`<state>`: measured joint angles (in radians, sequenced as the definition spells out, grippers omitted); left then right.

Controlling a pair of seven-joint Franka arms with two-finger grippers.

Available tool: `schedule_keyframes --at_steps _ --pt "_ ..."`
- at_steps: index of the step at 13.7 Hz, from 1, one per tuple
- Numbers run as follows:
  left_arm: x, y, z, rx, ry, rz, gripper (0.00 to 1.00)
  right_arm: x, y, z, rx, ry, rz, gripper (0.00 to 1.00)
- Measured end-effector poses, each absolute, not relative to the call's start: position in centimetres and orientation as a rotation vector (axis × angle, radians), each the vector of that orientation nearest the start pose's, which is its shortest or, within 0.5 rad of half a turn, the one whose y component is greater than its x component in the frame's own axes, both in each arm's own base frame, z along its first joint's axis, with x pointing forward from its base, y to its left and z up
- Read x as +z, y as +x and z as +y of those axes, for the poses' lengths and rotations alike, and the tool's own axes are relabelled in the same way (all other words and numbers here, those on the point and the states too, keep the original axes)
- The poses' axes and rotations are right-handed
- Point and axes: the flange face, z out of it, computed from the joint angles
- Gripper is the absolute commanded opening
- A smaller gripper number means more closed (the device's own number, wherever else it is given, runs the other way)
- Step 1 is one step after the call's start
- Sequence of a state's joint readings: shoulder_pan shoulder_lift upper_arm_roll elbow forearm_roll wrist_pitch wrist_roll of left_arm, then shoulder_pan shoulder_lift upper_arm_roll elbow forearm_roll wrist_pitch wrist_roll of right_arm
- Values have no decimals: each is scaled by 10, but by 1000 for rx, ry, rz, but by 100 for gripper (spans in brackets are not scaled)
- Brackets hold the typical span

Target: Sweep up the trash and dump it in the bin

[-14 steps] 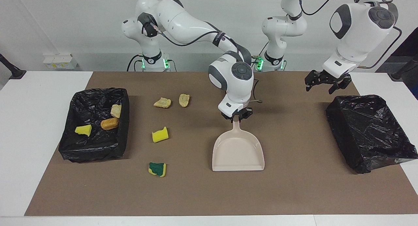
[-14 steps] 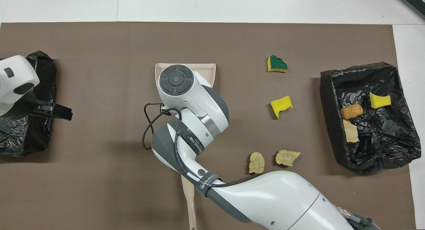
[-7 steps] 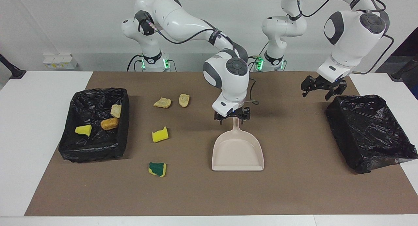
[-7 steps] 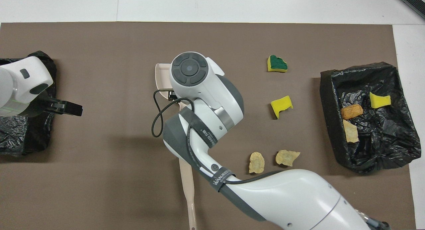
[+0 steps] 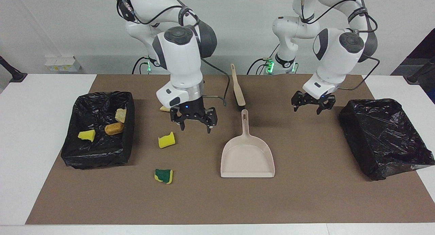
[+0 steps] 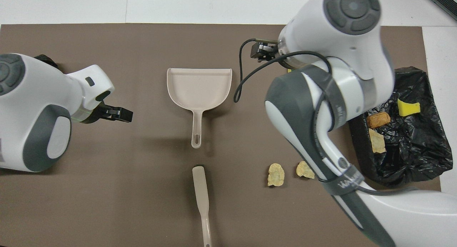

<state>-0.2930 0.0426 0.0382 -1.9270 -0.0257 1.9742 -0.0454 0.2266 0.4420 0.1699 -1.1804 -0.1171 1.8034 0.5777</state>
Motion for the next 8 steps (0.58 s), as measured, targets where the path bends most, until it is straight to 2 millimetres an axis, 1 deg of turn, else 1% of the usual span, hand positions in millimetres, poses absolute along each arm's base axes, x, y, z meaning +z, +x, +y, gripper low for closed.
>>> schedule_keyframes --at_steps 2,4,5,6,8 --pt "451 544 -178 -1 -3150 295 100 586 654 200 -268 -3097 278 100" --pt "439 537 -202 -3 -3150 289 100 615 642 163 -245 -3117 323 100" --pt "434 532 -215 -22 -3155 273 100 631 632 142 -222 -3133 331 100" --pt "430 528 -226 -45 -3161 257 100 644 624 128 -209 -3146 324 100" --pt "422 521 -249 -77 -3172 219 100 668 605 107 -184 -3166 310 100"
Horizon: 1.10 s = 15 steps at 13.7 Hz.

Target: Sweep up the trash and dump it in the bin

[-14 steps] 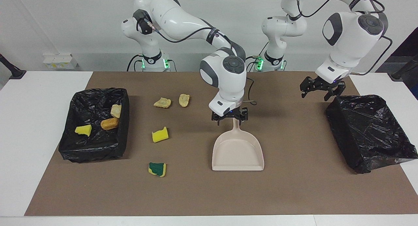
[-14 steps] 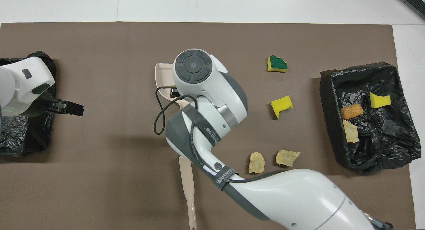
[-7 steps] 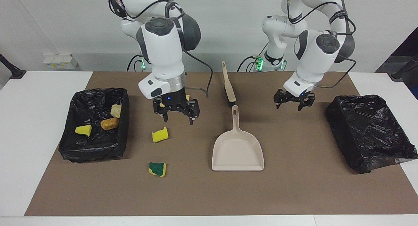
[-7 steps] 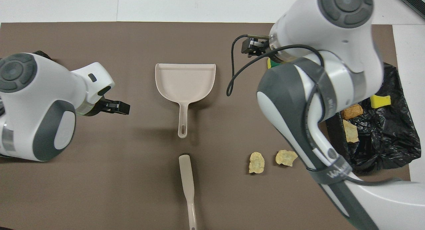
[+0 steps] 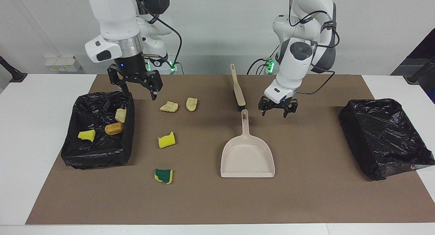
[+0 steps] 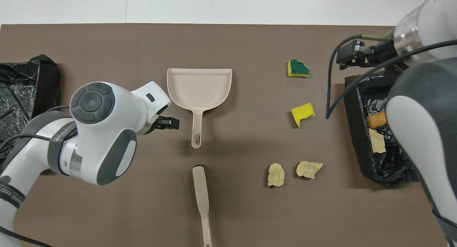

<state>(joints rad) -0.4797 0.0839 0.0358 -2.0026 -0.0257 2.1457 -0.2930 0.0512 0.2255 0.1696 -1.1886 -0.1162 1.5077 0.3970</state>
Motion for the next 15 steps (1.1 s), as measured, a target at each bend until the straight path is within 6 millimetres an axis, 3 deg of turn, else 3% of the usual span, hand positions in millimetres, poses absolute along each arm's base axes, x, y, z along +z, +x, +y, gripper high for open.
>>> schedule_keyframes --at_steps 3,5,6,8,12,14,15 --pt "403 513 -290 -144 -3197 155 100 687 577 91 -104 -3194 322 100" --pt "385 506 -317 -169 -3208 142 100 689 563 92 -69 -3204 303 100" --pt "378 503 -328 -181 -3213 146 95 685 557 94 -43 -3198 293 100" --pt "368 499 -338 -177 -3212 160 84 676 550 90 -6 -3185 253 100" --pt "364 495 -344 -165 -3211 155 60 668 555 60 -20 -3171 190 100" --pt "363 495 -345 -164 -3211 143 53 667 555 62 -18 -3172 184 100" --pt "363 495 -345 -163 -3211 139 42 667 555 62 -19 -3172 182 100"
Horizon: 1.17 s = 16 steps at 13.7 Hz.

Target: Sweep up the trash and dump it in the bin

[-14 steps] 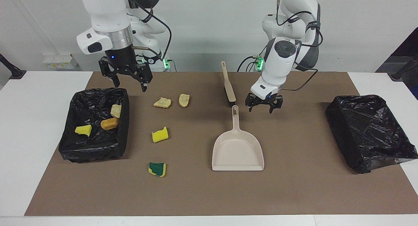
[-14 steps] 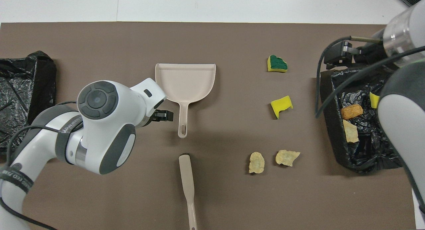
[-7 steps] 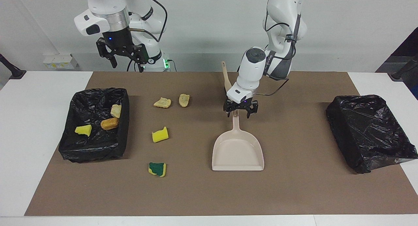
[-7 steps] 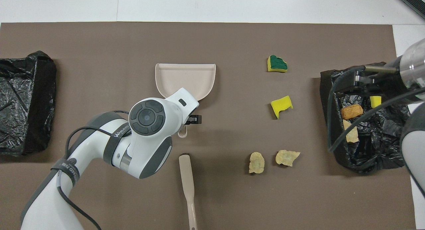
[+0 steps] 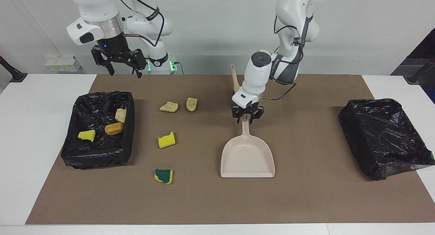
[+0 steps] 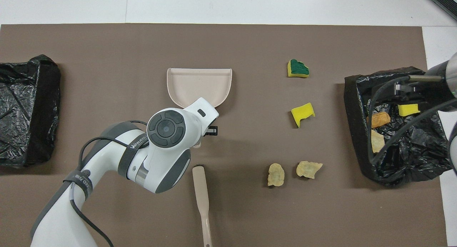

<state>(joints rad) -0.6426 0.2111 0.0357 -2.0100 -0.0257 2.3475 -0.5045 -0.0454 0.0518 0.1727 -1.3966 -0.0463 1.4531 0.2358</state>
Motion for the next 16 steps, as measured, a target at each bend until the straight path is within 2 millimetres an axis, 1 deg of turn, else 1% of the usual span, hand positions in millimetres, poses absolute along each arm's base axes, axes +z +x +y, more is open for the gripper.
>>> schedule_keyframes --at_steps 1,2,3,7,8,9,11,13,14,15,16 --pt "362 495 -345 -161 -3211 138 27 667 554 63 -20 -3172 181 100" --pt "361 495 -345 -159 -3211 133 7 668 554 63 -21 -3172 181 100" --pt "361 495 -345 -159 -3210 131 0 668 553 63 -21 -3172 181 100" --pt "363 499 -339 -166 -3207 136 0 668 551 68 -17 -3174 165 100" --pt "364 503 -335 -176 -3202 182 0 669 550 70 -18 -3174 160 100" --pt "368 511 -327 -187 -3192 254 0 669 549 71 -19 -3174 158 100" --pt "383 534 -300 -178 -3162 379 0 669 547 72 -8 -3176 156 100" --pt "401 554 -271 -152 -3145 418 0 667 542 78 31 -3182 138 100" --pt "408 560 -259 -144 -3140 431 0 665 537 85 45 -3185 116 100" --pt "410 566 -246 -134 -3137 440 0 661 529 97 62 -3182 81 100" --pt "411 571 -230 -118 -3133 446 0 656 517 115 87 -3167 31 100"
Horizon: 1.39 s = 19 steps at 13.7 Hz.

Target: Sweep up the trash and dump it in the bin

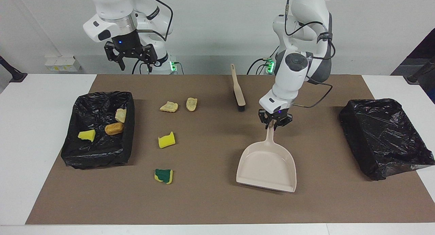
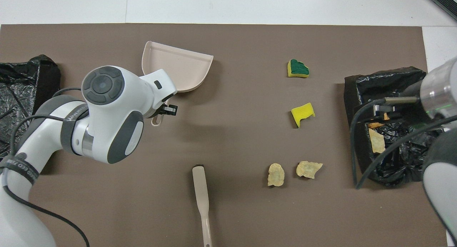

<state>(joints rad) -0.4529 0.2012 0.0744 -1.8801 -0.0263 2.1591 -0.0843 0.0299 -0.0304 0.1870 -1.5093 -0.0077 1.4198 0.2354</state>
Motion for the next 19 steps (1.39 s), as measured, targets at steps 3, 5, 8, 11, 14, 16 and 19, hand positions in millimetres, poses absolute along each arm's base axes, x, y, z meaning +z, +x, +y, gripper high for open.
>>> schedule_keyframes --at_steps 3,5,8,11,14,16,19 --pt "410 579 -203 -101 -3099 607 0 637 469 166 109 -3145 -124 100" --pt "409 588 -174 -86 -3036 842 0 622 440 206 113 -3151 -183 100" --pt "405 596 -114 -5 -2952 1105 0 589 407 283 90 -3151 -150 100" --pt "405 596 -58 82 -2873 1346 0 537 368 371 89 -3149 -74 100" --pt "405 593 -27 122 -2772 1587 0 479 342 441 104 -3138 6 100" --pt "400 589 -1 128 -2643 1824 0 439 330 468 144 -3152 39 100" --pt "394 578 17 116 -2414 2146 0 388 303 480 182 -3181 21 97"
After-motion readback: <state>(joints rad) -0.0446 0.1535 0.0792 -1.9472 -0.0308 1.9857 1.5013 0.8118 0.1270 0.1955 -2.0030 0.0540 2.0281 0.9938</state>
